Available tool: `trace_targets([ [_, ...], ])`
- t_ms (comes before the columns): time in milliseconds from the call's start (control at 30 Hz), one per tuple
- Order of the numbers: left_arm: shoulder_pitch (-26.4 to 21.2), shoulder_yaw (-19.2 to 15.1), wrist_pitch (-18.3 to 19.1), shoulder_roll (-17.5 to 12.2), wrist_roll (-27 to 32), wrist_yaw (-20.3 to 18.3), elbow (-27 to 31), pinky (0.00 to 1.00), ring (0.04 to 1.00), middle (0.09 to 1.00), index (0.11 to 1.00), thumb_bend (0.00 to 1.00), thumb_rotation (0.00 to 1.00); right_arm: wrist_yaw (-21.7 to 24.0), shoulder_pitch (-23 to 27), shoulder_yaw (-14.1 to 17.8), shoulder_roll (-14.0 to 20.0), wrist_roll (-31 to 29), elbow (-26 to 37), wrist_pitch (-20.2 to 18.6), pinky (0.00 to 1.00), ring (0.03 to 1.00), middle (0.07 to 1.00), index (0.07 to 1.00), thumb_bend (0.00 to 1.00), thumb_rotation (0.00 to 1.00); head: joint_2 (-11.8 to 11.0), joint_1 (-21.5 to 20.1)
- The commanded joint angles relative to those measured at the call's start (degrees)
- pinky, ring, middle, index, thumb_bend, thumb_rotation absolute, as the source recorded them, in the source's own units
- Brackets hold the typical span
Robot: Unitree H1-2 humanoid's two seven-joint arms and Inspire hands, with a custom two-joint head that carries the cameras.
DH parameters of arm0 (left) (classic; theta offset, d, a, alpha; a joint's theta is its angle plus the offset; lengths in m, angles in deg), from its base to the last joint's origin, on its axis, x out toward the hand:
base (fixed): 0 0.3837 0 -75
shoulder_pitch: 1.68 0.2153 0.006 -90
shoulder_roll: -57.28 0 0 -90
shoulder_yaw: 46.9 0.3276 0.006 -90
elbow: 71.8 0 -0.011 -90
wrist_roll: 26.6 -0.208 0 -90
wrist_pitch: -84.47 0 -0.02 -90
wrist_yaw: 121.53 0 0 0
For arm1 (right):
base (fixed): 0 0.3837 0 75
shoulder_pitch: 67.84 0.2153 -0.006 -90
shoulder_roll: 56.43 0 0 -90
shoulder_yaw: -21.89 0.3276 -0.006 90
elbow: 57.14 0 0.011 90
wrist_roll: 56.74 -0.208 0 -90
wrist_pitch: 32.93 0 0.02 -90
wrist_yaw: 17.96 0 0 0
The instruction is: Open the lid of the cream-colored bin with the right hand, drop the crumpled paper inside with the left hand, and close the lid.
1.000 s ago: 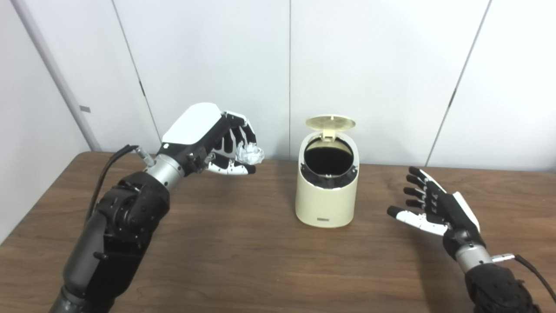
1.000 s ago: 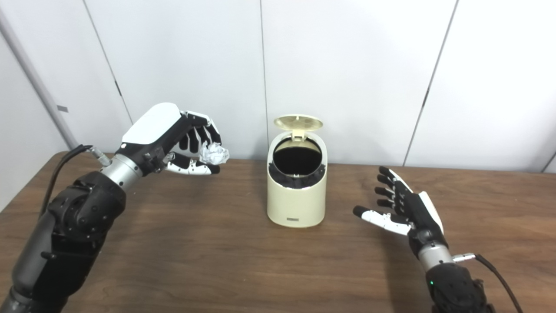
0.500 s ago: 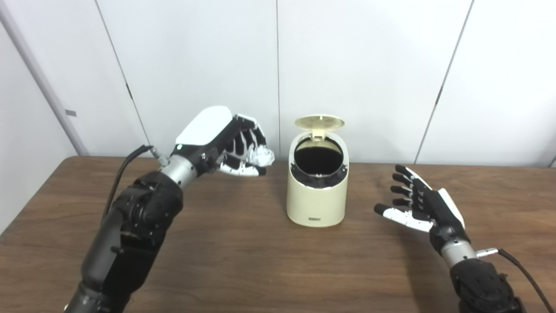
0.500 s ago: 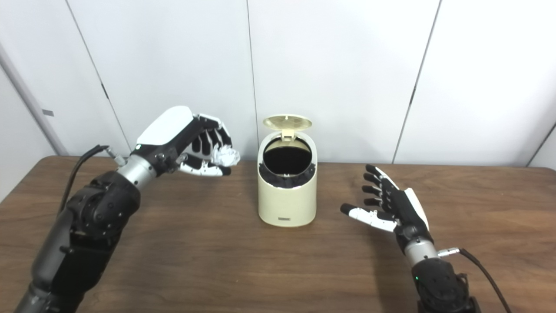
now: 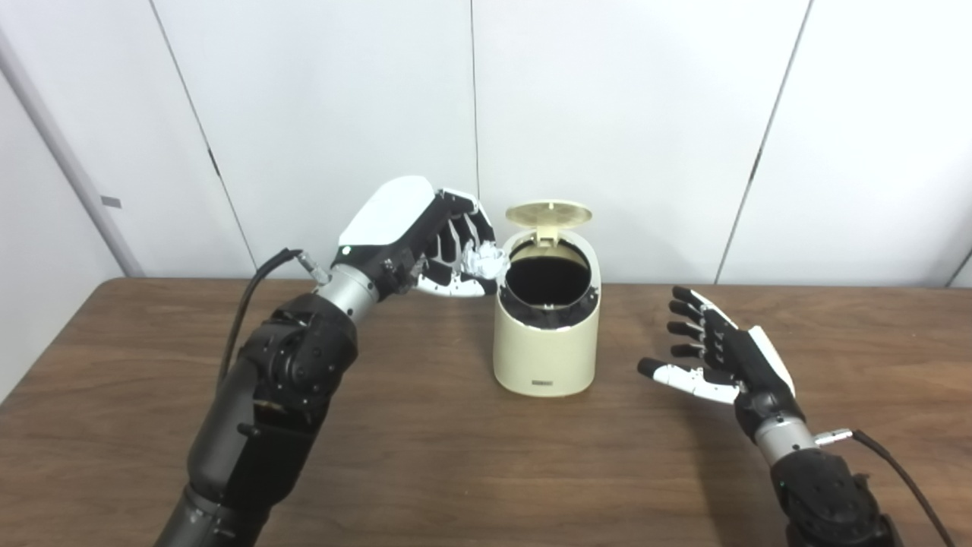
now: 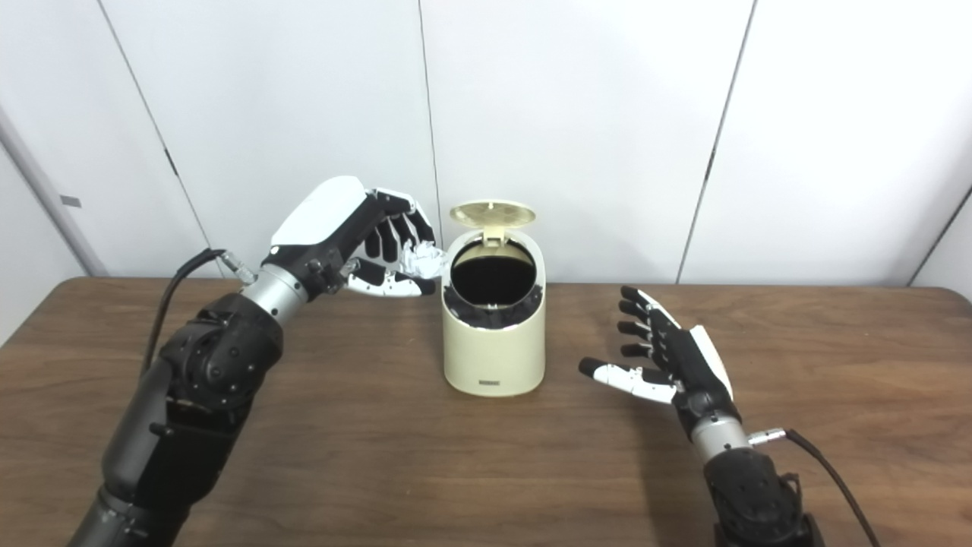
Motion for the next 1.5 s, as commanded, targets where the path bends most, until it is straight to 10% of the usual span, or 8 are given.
trace_targets([
  [0,-4.12,-0.02,-0.94,-0.01,-0.67,2.44,0.14,0.34,0.390,0.464,0.526,0.50,0.00,-1.00,1.62,0.09,0.23,0.43,1.98,2.36,0.70,0.819,0.878,0.885,0.64,0.27,0.08,-0.11],
  [1467,-6.72,4.75,-5.89,7.65,-1.89,14.95,-15.57,0.35,0.400,0.474,0.522,0.50,0.00,-0.59,0.86,0.79,0.56,-0.43,2.91,2.45,0.70,0.825,0.895,0.901,0.68,0.30,0.73,-1.00],
])
